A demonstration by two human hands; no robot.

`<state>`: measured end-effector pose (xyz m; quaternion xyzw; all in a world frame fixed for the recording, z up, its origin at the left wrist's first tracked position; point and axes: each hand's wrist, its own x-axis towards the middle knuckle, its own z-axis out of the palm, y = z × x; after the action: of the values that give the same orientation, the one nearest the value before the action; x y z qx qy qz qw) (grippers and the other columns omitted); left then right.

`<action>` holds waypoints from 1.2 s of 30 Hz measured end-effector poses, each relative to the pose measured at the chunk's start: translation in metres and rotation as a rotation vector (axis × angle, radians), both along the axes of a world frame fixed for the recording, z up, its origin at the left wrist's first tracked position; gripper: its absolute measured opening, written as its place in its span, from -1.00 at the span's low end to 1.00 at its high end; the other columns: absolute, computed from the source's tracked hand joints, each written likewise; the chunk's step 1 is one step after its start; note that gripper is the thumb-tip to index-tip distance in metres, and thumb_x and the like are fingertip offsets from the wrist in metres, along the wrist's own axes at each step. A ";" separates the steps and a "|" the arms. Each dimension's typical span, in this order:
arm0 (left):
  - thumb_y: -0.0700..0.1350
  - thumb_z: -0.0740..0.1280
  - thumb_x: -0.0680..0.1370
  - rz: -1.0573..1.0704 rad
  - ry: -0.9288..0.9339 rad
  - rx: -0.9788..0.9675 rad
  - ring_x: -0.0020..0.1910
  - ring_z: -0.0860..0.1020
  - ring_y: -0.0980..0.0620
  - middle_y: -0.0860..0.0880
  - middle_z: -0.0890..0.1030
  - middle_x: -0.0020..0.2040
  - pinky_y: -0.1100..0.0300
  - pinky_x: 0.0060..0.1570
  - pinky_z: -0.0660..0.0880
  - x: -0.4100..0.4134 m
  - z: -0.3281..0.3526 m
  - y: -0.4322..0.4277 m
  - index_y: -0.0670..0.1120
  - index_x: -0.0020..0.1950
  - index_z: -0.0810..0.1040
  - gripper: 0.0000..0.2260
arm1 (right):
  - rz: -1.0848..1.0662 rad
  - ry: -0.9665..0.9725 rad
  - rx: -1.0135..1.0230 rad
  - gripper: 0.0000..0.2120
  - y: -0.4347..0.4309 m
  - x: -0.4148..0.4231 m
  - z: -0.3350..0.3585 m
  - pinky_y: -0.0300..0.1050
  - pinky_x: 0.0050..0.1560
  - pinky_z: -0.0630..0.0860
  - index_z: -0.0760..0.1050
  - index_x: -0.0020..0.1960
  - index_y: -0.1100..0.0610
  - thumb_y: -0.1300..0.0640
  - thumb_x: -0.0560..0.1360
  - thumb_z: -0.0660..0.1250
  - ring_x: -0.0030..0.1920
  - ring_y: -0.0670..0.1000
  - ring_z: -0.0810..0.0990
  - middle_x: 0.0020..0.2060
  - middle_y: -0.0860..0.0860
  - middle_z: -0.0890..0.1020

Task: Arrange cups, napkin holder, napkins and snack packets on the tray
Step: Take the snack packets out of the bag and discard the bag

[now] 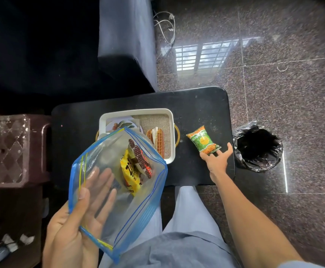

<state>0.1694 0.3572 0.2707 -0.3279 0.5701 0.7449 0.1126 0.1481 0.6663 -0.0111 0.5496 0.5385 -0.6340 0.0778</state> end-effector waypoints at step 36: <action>0.01 0.36 0.60 -0.407 0.080 -0.131 0.14 0.71 -0.12 -0.04 0.78 0.03 -0.22 0.24 0.58 -0.036 0.058 0.056 0.07 0.08 0.76 -0.82 | 2.663 0.483 1.556 -0.76 -0.105 -0.063 0.253 -0.01 -0.12 0.31 0.60 0.08 0.13 0.26 0.60 0.16 0.05 0.12 0.58 0.06 0.04 0.65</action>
<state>0.1338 0.4137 0.3282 -0.1828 0.6757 0.6805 0.2164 0.0852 0.5612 0.2421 -0.5131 0.8022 0.2433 0.1843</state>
